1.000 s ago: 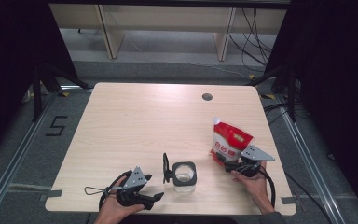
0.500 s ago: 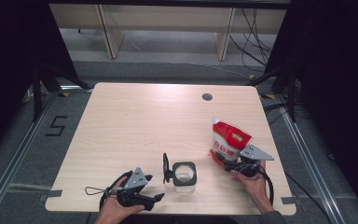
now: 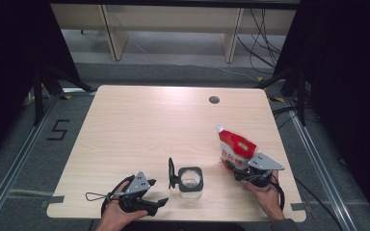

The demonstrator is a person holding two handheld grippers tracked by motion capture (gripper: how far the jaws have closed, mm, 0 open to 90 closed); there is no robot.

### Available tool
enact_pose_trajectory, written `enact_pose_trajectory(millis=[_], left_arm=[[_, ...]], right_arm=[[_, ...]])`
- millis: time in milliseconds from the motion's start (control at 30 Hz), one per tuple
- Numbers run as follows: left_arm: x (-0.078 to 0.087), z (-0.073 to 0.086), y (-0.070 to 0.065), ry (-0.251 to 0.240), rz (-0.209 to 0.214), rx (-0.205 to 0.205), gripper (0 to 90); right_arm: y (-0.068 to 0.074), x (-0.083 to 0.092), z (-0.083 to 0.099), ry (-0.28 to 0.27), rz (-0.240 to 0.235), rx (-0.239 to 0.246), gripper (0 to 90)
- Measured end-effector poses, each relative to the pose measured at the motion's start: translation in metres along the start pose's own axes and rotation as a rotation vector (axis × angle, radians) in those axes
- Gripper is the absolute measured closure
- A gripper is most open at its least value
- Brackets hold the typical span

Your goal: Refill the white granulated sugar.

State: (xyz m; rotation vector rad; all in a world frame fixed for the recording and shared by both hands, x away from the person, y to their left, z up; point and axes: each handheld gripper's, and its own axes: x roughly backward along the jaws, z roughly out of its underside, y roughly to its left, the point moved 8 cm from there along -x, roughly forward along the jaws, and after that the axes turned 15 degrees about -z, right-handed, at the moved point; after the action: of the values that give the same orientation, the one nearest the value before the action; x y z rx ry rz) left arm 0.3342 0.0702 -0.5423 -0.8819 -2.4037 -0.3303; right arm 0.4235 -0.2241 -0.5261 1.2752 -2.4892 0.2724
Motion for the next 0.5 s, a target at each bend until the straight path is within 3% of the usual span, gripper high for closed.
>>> enact_pose_trajectory(millis=[33, 67, 100, 200, 233, 267, 300, 333, 367, 400, 433, 467, 500], left_arm=[[0.001, -0.001, 0.001, -0.003, 0.003, -0.009, 22.7], [0.0, -0.001, 0.002, -0.007, 0.007, -0.019, 22.8], [0.001, 0.0, 0.004, 0.003, -0.004, -0.042, 22.7], [0.001, 0.0, 0.004, 0.002, -0.001, -0.048, 22.7], [0.001, 0.001, 0.003, 0.014, -0.01, -0.015, 22.8], [0.001, 0.001, 0.003, 0.014, -0.01, -0.015, 22.7], [0.002, 0.001, 0.004, 0.01, -0.004, -0.037, 22.8], [0.002, 0.001, 0.004, 0.01, -0.004, -0.037, 22.8], [0.001, 0.0, 0.003, -0.003, 0.006, -0.029, 22.8], [0.001, 0.0, 0.003, -0.003, 0.006, -0.029, 22.8], [0.0, 0.0, 0.001, -0.002, 0.002, 0.008, 22.7], [0.0, 0.0, 0.001, -0.002, 0.002, 0.008, 22.7], [0.001, 0.0, 0.004, 0.003, 0.0, -0.045, 22.7]], right_arm=[[0.0, 0.002, -0.002, -0.01, 0.015, 0.016, 39.3], [0.002, 0.004, -0.002, -0.002, 0.019, 0.002, 39.3], [0.001, 0.006, -0.005, 0.002, 0.025, 0.036, 39.3], [0.007, 0.013, -0.011, -0.015, 0.036, 0.045, 39.4], [0.011, 0.019, -0.014, 0.004, 0.052, 0.101, 39.4], [0.011, 0.019, -0.014, 0.004, 0.052, 0.101, 39.4], [0.015, 0.024, -0.016, 0.02, 0.063, 0.16, 39.4], [0.015, 0.024, -0.016, 0.02, 0.063, 0.16, 39.4], [0.02, 0.028, -0.017, 0.038, 0.071, 0.2, 39.4], [0.023, 0.03, -0.016, 0.056, 0.068, 0.207, 39.4], [0.026, 0.031, -0.017, 0.065, 0.073, 0.229, 39.4], [0.026, 0.031, -0.017, 0.065, 0.073, 0.229, 39.4], [0.032, 0.034, -0.017, 0.089, 0.076, 0.254, 39.4]])
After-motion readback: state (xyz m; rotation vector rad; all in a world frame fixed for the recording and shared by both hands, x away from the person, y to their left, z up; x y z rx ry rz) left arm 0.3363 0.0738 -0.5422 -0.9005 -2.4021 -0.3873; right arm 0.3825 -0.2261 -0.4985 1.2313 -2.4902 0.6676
